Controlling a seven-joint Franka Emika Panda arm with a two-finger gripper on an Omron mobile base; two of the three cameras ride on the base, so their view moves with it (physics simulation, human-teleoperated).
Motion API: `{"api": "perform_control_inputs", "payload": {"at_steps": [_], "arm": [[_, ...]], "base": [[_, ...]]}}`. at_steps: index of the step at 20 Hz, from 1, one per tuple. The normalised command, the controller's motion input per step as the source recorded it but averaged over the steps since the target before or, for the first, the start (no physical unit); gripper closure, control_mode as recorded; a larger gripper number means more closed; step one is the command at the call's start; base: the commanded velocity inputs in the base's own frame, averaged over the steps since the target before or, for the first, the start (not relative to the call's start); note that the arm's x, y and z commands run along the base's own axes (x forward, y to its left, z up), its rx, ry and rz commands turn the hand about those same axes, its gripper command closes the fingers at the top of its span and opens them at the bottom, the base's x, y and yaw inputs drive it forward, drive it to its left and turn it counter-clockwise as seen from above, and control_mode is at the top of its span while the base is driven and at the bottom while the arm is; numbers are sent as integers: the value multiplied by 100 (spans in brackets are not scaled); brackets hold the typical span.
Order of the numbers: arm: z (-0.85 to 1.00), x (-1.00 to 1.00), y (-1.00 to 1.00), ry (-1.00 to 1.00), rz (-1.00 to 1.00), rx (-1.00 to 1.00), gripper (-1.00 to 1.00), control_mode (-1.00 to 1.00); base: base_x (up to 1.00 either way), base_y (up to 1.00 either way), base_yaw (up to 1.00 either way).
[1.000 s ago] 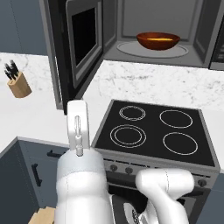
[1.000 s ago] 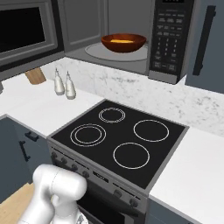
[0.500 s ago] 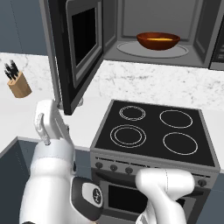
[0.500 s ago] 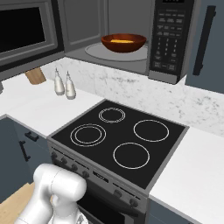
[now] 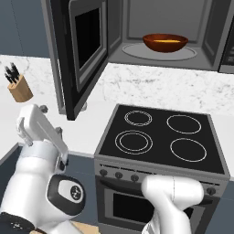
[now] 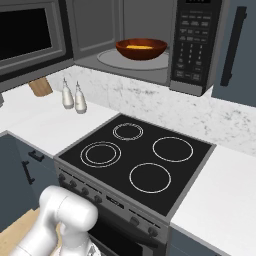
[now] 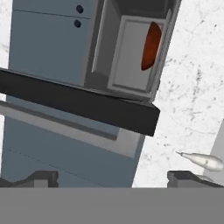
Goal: Pick the corn from the sink and place it in the bowl. Then pick the bowl and place it in the microwave. Then close the microwave door and press the start button.
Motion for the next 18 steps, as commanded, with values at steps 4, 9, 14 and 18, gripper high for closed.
{"api": "perform_control_inputs", "payload": {"at_steps": [4,9,14,18], "arm": [[-44,47,48,0,-7,27,-100,-100],[-14,52,38,-2,-7,26,-100,-100],[0,75,5,2,-5,12,-100,-100],[-5,73,-28,0,0,6,-100,-100]], "base": [[0,0,0],[0,0,0],[0,0,0],[0,0,0]]}}
